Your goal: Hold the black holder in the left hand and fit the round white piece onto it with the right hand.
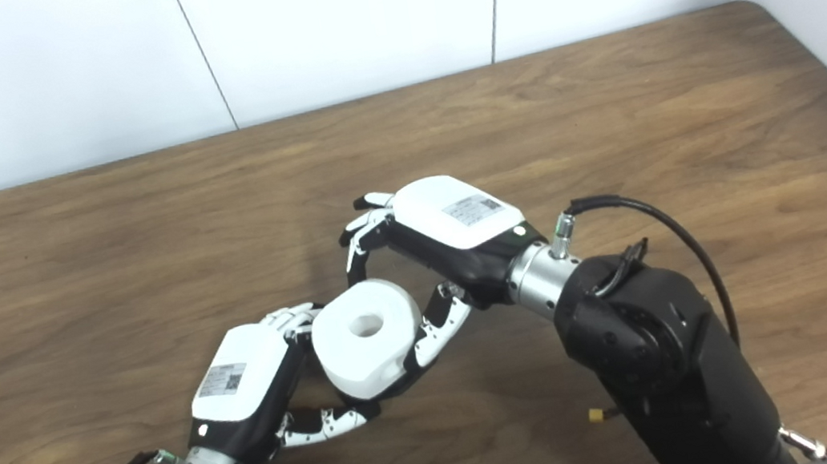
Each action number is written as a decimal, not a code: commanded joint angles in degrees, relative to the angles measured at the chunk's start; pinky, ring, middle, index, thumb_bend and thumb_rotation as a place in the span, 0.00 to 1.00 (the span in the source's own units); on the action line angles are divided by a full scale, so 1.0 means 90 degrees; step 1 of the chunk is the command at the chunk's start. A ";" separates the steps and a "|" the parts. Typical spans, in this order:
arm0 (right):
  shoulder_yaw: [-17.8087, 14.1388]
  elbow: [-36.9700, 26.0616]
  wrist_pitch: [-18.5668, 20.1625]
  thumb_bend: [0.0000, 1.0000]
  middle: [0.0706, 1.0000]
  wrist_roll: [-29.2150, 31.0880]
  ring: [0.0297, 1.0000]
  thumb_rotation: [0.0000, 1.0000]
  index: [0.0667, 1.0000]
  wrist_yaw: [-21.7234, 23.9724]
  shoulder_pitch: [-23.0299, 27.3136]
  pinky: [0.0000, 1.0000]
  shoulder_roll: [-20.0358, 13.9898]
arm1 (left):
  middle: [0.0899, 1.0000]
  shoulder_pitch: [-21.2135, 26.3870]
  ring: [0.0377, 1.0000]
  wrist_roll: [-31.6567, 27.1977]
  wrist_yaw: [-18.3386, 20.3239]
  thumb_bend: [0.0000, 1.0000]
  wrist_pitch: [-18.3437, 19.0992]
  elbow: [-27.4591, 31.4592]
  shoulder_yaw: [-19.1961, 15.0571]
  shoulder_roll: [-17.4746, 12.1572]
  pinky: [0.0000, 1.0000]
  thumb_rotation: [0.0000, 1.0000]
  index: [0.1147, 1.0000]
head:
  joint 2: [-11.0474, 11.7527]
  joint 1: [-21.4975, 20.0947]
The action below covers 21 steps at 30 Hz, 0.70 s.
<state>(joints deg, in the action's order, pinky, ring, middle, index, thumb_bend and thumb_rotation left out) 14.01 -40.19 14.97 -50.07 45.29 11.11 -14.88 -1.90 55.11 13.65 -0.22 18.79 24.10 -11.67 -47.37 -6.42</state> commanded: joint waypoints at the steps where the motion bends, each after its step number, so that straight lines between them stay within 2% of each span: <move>1: -0.0015 -0.0073 -0.0133 0.52 0.81 -0.0024 0.94 0.14 0.44 -0.0146 0.0078 0.81 -0.0047 | 0.77 0.0018 0.85 -0.0001 0.0146 0.52 0.0013 0.0057 0.0017 -0.0048 0.84 0.06 0.42 | -0.0019 -0.0011; 14: -0.0037 -0.0119 -0.0095 0.52 0.80 -0.0031 0.94 0.14 0.44 -0.0073 0.0118 0.82 -0.0075 | 0.77 0.0013 0.84 0.0029 0.0133 0.52 -0.0010 0.0059 0.0009 -0.0052 0.84 0.05 0.42 | -0.0028 -0.0010; 21: -0.0182 -0.0300 0.0163 0.52 0.80 0.0099 0.93 0.14 0.44 0.0060 0.0303 0.78 0.0007 | 0.77 0.0017 0.85 -0.0004 0.0138 0.52 0.0004 0.0017 0.0005 -0.0033 0.84 0.05 0.42 | 0.0016 -0.0002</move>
<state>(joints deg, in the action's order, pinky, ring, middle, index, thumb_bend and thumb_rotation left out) 13.40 -40.42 15.81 -49.77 46.14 11.50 -14.89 -1.90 55.09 13.90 -0.26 18.89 23.95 -11.66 -47.29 -6.42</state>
